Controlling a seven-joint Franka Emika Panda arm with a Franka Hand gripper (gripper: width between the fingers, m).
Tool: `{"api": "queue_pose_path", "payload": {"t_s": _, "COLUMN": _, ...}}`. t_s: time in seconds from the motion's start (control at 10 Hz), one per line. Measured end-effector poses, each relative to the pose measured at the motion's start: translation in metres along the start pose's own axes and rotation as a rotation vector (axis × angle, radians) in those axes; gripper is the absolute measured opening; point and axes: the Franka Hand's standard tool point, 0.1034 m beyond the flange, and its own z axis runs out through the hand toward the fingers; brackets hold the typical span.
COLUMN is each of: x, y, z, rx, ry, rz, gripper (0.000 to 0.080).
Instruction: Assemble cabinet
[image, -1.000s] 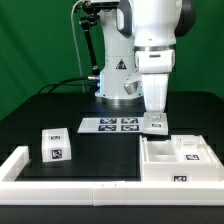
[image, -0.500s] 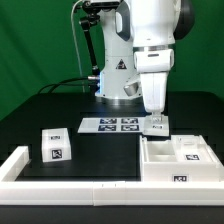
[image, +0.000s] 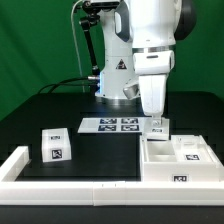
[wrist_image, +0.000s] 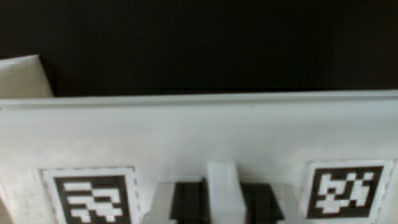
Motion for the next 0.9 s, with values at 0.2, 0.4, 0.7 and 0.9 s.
{"api": "queue_pose_path", "payload": {"t_s": 0.2, "x": -0.001, "y": -0.001, "z": 0.001, "rx": 0.004, "ry": -0.002, "rz": 0.001, "gripper": 0.0070}}
{"api": "queue_pose_path", "payload": {"t_s": 0.4, "x": -0.002, "y": 0.006, "z": 0.000, "rx": 0.004, "ry": -0.002, "rz": -0.008, "gripper": 0.0070}}
{"api": "queue_pose_path", "payload": {"t_s": 0.7, "x": 0.002, "y": 0.016, "z": -0.003, "rx": -0.002, "ry": -0.001, "rz": 0.000, "gripper": 0.0070}}
{"api": "queue_pose_path", "payload": {"t_s": 0.9, "x": 0.003, "y": 0.016, "z": -0.002, "rx": 0.001, "ry": -0.002, "rz": 0.004, "gripper": 0.0070}}
